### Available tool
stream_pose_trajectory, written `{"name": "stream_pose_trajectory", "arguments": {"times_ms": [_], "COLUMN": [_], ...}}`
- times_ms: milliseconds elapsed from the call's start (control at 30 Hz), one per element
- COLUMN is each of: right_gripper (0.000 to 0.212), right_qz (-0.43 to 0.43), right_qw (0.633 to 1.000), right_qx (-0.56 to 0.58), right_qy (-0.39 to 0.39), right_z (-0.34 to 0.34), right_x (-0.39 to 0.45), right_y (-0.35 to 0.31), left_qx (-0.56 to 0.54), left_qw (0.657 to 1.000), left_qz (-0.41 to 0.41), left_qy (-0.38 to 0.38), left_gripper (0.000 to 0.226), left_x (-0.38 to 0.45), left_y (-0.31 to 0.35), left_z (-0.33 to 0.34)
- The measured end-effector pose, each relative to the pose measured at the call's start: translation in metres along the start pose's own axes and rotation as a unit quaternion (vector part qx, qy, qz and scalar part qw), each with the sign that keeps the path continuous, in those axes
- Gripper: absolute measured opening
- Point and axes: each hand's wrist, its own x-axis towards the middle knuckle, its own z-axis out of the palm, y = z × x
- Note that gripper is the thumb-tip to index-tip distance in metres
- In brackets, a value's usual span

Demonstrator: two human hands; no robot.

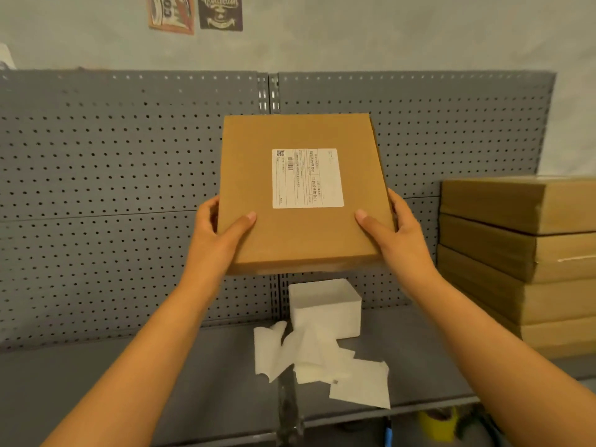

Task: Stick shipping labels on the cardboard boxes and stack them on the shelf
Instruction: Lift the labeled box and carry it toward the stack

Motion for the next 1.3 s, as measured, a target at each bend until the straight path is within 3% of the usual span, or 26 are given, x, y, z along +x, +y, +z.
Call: {"name": "stream_pose_trajectory", "arguments": {"times_ms": [100,200,333,567,767,1100,1300], "right_gripper": [0.071,0.078,0.067,0.064,0.073,0.059,0.053], "right_qz": [-0.019,-0.027,-0.034,-0.068,-0.074,-0.082,-0.068], "right_qw": [1.0,0.999,0.999,0.998,0.997,0.989,0.993], "right_qx": [-0.012,-0.022,-0.003,0.008,0.007,-0.008,-0.004], "right_qy": [-0.008,-0.007,0.003,-0.01,0.034,0.125,0.097], "right_z": [-0.04,-0.082,-0.134,-0.192,-0.241,-0.341,-0.412], "right_x": [0.015,0.032,0.054,0.08,0.094,0.123,0.145], "right_y": [-0.002,-0.008,-0.016,-0.037,-0.039,-0.016,0.01], "left_qx": [0.0,-0.008,-0.02,-0.038,-0.06,-0.049,-0.052], "left_qw": [1.0,0.999,0.998,0.995,0.995,0.997,0.998], "left_qz": [0.017,0.024,0.026,0.036,0.046,0.067,0.047], "left_qy": [0.012,0.021,0.048,0.087,0.065,-0.008,0.006], "left_gripper": [0.06,0.059,0.066,0.047,0.044,0.066,0.056], "left_x": [-0.004,-0.01,-0.016,-0.021,-0.016,-0.025,-0.044], "left_y": [0.016,0.035,0.059,0.098,0.116,0.139,0.141], "left_z": [0.039,0.083,0.131,0.185,0.236,0.349,0.427]}}
